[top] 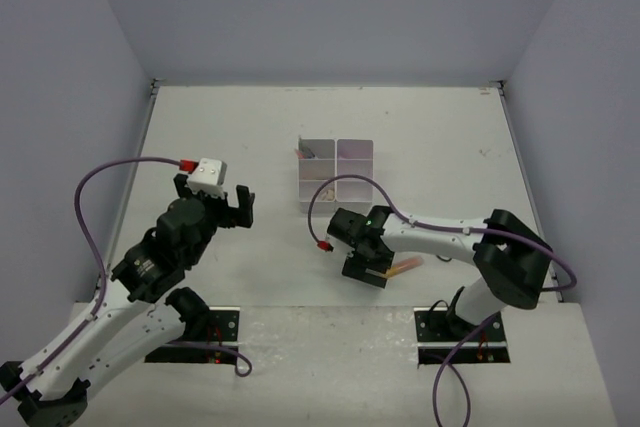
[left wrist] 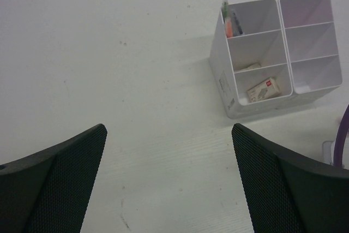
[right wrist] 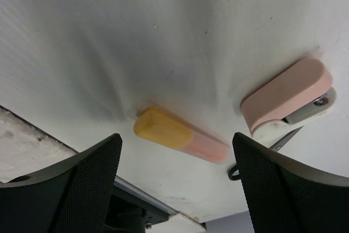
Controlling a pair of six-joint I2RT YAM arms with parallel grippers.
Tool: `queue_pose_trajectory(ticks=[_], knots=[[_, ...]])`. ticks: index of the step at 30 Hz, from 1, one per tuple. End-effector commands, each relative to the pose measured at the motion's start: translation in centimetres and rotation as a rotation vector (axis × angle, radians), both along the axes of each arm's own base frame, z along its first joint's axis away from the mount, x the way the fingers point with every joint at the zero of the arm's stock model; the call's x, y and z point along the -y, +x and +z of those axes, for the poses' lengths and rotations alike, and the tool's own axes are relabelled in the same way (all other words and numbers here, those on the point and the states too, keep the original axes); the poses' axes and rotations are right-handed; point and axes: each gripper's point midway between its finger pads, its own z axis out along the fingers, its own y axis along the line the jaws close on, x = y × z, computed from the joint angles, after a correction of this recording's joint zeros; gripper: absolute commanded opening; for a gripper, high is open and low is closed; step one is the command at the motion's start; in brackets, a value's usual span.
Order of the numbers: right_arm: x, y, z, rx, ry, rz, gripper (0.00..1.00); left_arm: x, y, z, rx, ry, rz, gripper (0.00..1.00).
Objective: Sort the stationery into containers
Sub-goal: Pick up the pen from the center of the board.
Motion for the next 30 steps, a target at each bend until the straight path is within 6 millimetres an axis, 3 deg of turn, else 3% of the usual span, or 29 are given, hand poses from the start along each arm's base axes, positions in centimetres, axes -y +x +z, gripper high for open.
queue_pose_trajectory(ticks=[1, 5, 16, 22, 23, 26, 30], knots=[[2.4, -0.7, 0.7, -0.025, -0.066, 0.110, 0.84, 0.2, 0.0, 1.7, 0.062, -0.031, -0.026, 1.00], [2.9, -1.9, -0.5, -0.083, -0.048, 0.177, 0.84, 0.4, -0.3, 2.0, 0.075, -0.048, -0.042, 1.00], [1.5, 0.6, -2.0, -0.009, -0.050, 0.264, 0.79, 0.1, -0.5, 2.6, 0.096, -0.065, -0.042, 1.00], [0.9, 0.5, -3.1, -0.055, -0.068, 0.293, 0.77, 0.1, -0.5, 2.5, 0.094, -0.062, -0.040, 1.00], [0.9, 0.5, -3.1, -0.064, -0.074, 0.291, 0.71, 0.1, -0.5, 2.4, 0.093, -0.061, -0.039, 1.00], [0.9, 0.5, -3.0, -0.091, -0.080, 0.274, 0.20, 0.0, -0.5, 2.5, 0.096, -0.063, -0.036, 1.00], [0.7, 0.4, -2.9, -0.103, -0.078, 0.271, 0.10, 0.0, -0.5, 2.5, 0.099, -0.062, -0.034, 1.00]])
